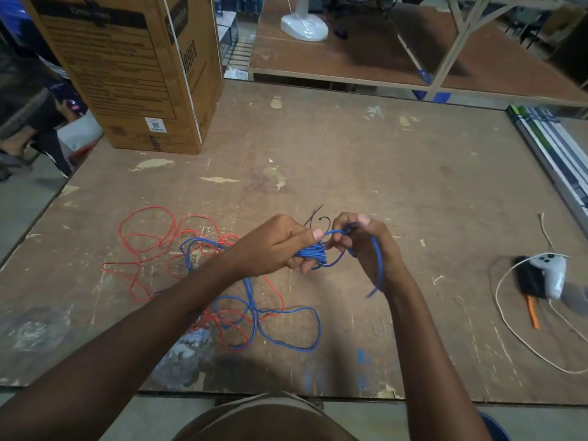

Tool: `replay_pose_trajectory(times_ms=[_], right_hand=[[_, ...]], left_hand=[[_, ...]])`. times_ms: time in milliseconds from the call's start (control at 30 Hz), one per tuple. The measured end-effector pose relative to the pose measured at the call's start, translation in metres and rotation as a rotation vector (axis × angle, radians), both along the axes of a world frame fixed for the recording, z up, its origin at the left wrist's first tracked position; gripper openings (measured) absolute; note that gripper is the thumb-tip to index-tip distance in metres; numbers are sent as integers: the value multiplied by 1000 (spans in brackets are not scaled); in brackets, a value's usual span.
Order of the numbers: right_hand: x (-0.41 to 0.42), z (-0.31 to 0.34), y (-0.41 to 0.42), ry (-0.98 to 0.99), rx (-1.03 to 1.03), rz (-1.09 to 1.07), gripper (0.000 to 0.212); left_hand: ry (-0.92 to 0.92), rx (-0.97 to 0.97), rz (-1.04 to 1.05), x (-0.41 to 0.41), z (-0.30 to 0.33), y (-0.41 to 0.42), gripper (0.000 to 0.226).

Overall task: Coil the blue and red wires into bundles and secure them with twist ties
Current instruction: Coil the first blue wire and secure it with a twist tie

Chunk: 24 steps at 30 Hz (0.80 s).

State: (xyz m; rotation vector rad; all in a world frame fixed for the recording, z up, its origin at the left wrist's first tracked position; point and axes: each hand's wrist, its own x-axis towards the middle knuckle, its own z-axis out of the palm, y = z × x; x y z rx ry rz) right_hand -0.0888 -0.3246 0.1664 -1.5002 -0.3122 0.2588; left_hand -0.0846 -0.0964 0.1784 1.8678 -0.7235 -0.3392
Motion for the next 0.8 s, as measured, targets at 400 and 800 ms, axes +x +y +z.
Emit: replay_pose_trajectory(times_ms=[400, 800], right_hand=[[1, -42, -1, 49, -130, 38, 30], [-24, -45, 41, -391, -221, -435, 52]], left_hand=[[313, -221, 209, 7, 11, -12, 59], [502, -292, 426, 25, 10, -17, 51]])
